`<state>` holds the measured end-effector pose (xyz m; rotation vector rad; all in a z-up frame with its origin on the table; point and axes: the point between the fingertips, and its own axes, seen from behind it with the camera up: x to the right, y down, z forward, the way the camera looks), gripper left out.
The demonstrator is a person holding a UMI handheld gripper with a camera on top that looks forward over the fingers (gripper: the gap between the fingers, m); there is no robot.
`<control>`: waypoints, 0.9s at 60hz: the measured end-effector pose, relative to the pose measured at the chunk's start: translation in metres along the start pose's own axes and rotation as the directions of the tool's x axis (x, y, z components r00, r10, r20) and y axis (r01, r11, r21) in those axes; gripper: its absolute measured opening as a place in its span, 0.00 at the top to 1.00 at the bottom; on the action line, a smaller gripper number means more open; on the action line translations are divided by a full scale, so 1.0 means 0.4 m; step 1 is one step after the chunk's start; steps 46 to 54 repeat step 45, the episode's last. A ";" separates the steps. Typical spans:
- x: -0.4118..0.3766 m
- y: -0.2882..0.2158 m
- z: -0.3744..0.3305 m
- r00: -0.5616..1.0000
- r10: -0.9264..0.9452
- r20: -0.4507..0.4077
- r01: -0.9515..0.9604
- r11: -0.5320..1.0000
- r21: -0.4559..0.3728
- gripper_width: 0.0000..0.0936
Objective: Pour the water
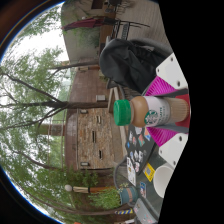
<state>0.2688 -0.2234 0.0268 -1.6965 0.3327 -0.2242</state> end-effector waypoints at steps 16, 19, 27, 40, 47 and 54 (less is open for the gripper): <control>-0.016 0.050 -0.061 0.998 0.055 0.019 -0.052 0.990 -0.133 0.10; -0.010 0.027 -0.099 0.999 0.039 0.008 -0.038 0.990 -0.133 0.11; -0.003 -0.028 -0.256 0.999 -0.031 -0.024 0.028 0.993 -0.112 0.11; -0.040 -0.125 -0.596 0.999 -0.041 -0.023 0.039 0.996 -0.081 0.11; -0.060 -0.140 -0.714 1.000 -0.024 -0.002 0.024 0.997 -0.076 0.11; -0.060 -0.140 -0.714 1.000 -0.024 -0.002 0.024 0.997 -0.076 0.11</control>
